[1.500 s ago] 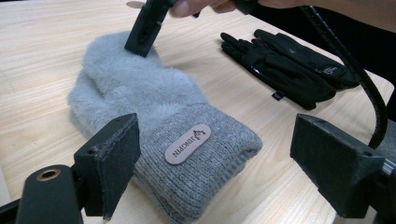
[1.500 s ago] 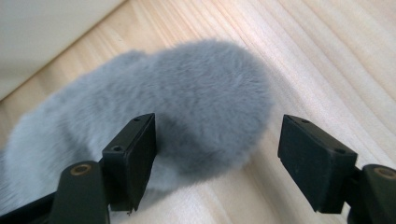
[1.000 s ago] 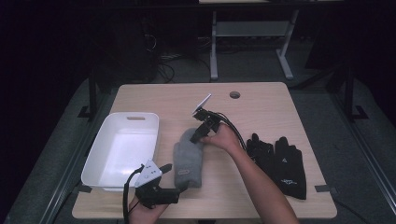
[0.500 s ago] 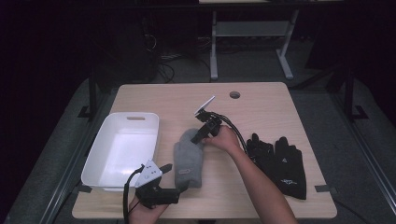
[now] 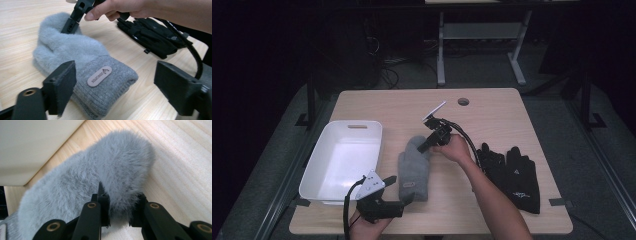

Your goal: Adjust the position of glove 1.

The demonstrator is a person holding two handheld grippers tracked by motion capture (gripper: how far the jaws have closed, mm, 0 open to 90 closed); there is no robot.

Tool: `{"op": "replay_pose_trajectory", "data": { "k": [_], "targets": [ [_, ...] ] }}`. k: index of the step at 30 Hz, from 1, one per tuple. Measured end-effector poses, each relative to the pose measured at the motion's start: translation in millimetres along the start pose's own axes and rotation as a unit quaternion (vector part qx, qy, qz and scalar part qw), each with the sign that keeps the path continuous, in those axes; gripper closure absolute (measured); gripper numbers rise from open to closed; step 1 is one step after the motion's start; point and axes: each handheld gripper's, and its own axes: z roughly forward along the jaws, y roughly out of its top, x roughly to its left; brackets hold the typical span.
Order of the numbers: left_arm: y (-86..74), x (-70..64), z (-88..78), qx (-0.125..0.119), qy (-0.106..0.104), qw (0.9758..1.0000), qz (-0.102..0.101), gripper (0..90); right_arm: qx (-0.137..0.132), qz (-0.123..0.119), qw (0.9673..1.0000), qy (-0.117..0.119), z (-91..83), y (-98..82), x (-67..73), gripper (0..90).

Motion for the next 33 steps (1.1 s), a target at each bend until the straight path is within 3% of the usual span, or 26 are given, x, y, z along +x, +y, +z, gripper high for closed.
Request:
{"op": "replay_pose_trajectory", "data": {
  "k": [4,7,14,17,22,28,31,33],
  "targets": [
    [2.2,0.7,-0.7,0.0,0.0,1.0,-0.004,19.0,-0.007,-0.008,0.9999,-0.006,-8.2,-3.5,5.3,75.9],
    [3.9,1.3,-0.1,-0.001,-0.007,0.9998,-0.018,19.0,-0.015,-0.014,0.9997,-0.01,-17.0,-8.9,8.2,76.1],
    [11.7,3.2,7.1,0.019,-0.019,0.9986,-0.046,19.2,-0.031,-0.016,0.9992,-0.022,-42.4,-32.3,9.8,76.5],
    [14.1,3.0,13.9,0.033,-0.025,0.9972,-0.062,18.5,-0.036,-0.013,0.9989,-0.027,-51.2,-44.3,7.3,76.6],
    [20.9,2.7,26.3,0.06,-0.034,0.9955,-0.066,18.2,-0.048,-0.004,0.9983,-0.031,-64.0,-64.5,-0.7,76.7],
    [31.2,10.3,43.0,0.08,-0.042,0.9921,-0.087,19.5,-0.066,0.013,0.9973,-0.03,-74.7,-85.6,-14.8,76.8],
    [33.3,14.2,51.8,0.092,-0.04,0.9898,-0.102,19.6,-0.072,0.021,0.9968,-0.029,-77.5,-93.0,-20.6,76.7],
    [33.3,16.3,56.2,0.095,-0.026,0.989,-0.11,19.6,-0.076,0.024,0.9964,-0.029,-78.1,-97.3,-23.9,76.7]
  ]
}}
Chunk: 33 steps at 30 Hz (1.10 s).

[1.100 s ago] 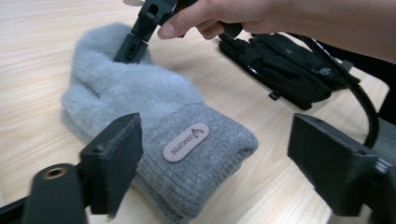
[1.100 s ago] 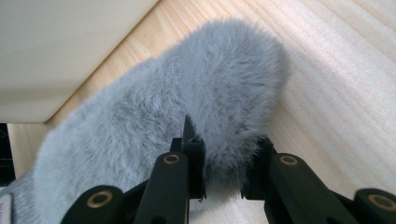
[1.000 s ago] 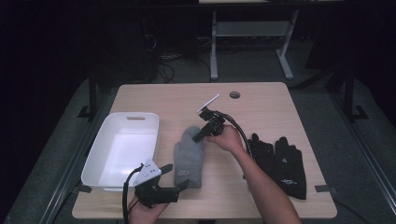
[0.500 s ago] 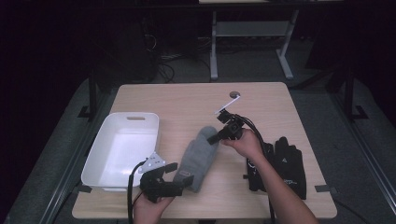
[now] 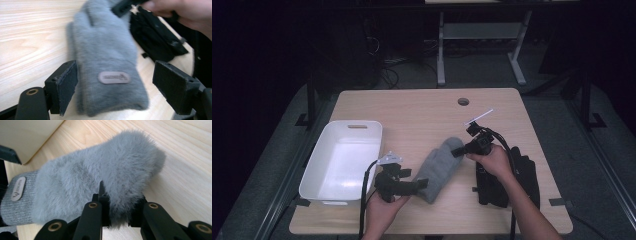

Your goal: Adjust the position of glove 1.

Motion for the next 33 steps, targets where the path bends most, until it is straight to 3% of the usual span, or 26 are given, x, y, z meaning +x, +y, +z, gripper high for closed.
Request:
{"op": "replay_pose_trajectory", "data": {
  "k": [2,6,11,15,17,23,28,33],
  "targets": [
    [0.1,3.1,4.5,0.0,0.011,0.9999,-0.012,19.6,-0.001,0.003,1.0,-0.001,-0.3,-3.0,-2.8,76.7],
    [-2.3,11.8,13.9,0.026,0.008,0.9989,-0.039,20.1,-0.002,0.005,1.0,-0.001,-1.5,-5.6,-5.2,76.7],
    [-8.1,17.8,24.6,0.048,-0.012,0.9961,-0.073,20.8,-0.004,0.003,1.0,-0.004,-1.3,-6.7,-6.3,76.6],
    [-9.9,18.9,30.2,0.06,-0.028,0.994,-0.087,23.0,-0.01,0.006,0.9999,-0.006,0.7,-9.5,-8.1,76.6],
    [-9.8,20.5,33.7,0.078,-0.042,0.9921,-0.089,23.3,-0.014,0.008,0.9998,-0.006,2.1,-11.7,-9.4,76.6],
    [-10.5,20.5,42.9,0.094,-0.068,0.9876,-0.107,22.0,-0.035,0.025,0.9991,0.003,3.8,-17.8,-13.6,76.6],
    [-12.0,25.5,42.2,0.09,-0.086,0.9854,-0.116,36.3,-0.045,0.044,0.998,0.003,4.3,-18.4,-13.0,76.3],
    [-14.6,28.0,39.8,0.083,-0.093,0.9847,-0.122,43.9,-0.066,0.063,0.9959,0.006,7.3,-19.5,-11.8,75.4]
  ]
}}
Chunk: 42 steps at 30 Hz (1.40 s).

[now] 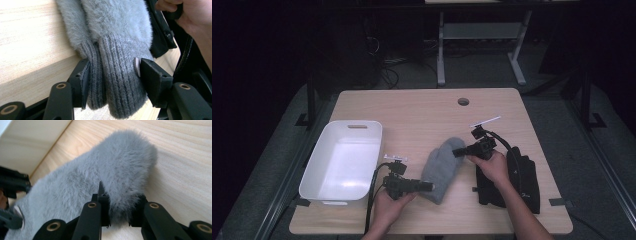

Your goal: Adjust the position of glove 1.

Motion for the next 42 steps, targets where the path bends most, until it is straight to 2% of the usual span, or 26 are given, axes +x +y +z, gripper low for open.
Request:
{"op": "replay_pose_trajectory", "data": {
  "k": [1,3,4,12,18,23,29,32,36,42],
  "targets": [
    [-0.2,0.2,-0.3,0.0,0.0,1.0,0.002,44.4,-0.002,0.013,0.9999,0.002,1.0,-0.6,-0.4,75.2],
    [-0.8,-0.4,-0.6,-0.002,0.0,1.0,0.002,45.3,-0.012,0.019,0.9997,0.008,2.8,-1.5,-2.0,74.5],
    [-1.0,-0.3,-1.1,-0.002,-0.001,1.0,0.004,45.9,-0.015,0.03,0.9993,0.013,3.6,-2.2,-2.2,74.5],
    [-4.9,2.8,-2.6,-0.017,-0.017,0.9997,-0.007,50.6,-0.042,0.063,0.9966,0.034,7.7,-6.2,-4.6,76.2],
    [-5.3,-2.6,-4.2,-0.028,-0.02,0.9994,-0.004,51.0,-0.064,0.069,0.9945,0.047,0.6,-3.4,1.2,76.5],
    [-4.1,-11.0,-7.7,-0.033,-0.023,0.9991,0.01,51.2,-0.085,0.07,0.9925,0.054,-9.5,-0.9,9.4,76.4],
    [-1.2,-22.0,-16.0,-0.048,-0.027,0.9982,0.021,51.1,-0.11,0.073,0.9885,0.073,-24.8,3.1,19.3,76.4],
    [0.9,-28.1,-22.1,-0.052,-0.03,0.9978,0.03,51.1,-0.116,0.072,0.9873,0.081,-30.0,4.8,22.6,76.4],
    [3.2,-33.5,-30.3,-0.059,-0.032,0.997,0.038,51.1,-0.116,0.063,0.9875,0.086,-38.8,11.2,30.5,76.3],
    [5.3,-39.2,-44.1,-0.065,-0.03,0.9959,0.055,51.0,-0.124,0.063,0.9851,0.101,-45.3,17.8,39.8,75.8]
  ]
}}
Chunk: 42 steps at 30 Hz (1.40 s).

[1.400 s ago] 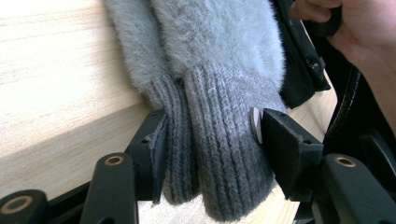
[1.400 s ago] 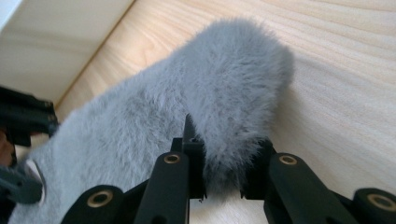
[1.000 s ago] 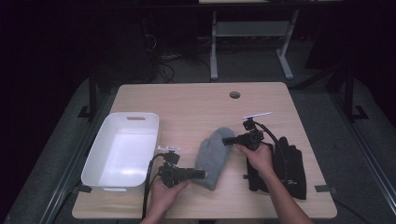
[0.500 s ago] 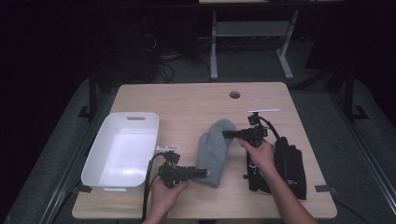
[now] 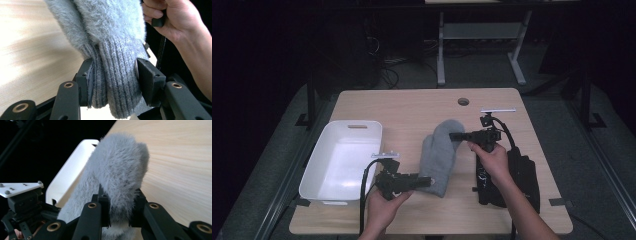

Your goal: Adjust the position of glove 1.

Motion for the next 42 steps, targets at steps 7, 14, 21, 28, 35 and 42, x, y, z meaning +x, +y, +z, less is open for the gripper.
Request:
{"op": "replay_pose_trajectory", "data": {
  "k": [7,14,21,28,35,42],
  "targets": [
    [7.3,-8.7,-21.6,-0.014,0.013,0.9997,0.017,50.7,-0.011,-0.009,0.9997,0.02,2.5,10.8,17.6,75.2],
    [12.6,-9.6,-42.6,-0.026,0.015,0.9993,0.021,50.5,-0.014,-0.02,0.9992,0.032,10.3,24.1,36.5,74.3],
    [17.0,-8.1,-57.5,-0.036,0.017,0.999,0.022,50.3,-0.011,-0.03,0.9989,0.034,19.1,36.6,51.6,74.2],
    [19.3,-3.5,-71.0,-0.044,0.018,0.9987,0.017,50.4,-0.007,-0.036,0.9987,0.036,30.3,48.1,63.1,73.8],
    [20.1,1.7,-85.8,-0.056,0.023,0.9981,0.01,50.3,0.004,-0.04,0.9984,0.039,46.9,58.7,73.2,73.2],
    [19.6,7.5,-102.3,-0.069,0.029,0.9972,0.001,50.1,0.01,-0.05,0.9978,0.044,63.4,67.5,85.5,72.9]
  ]
}}
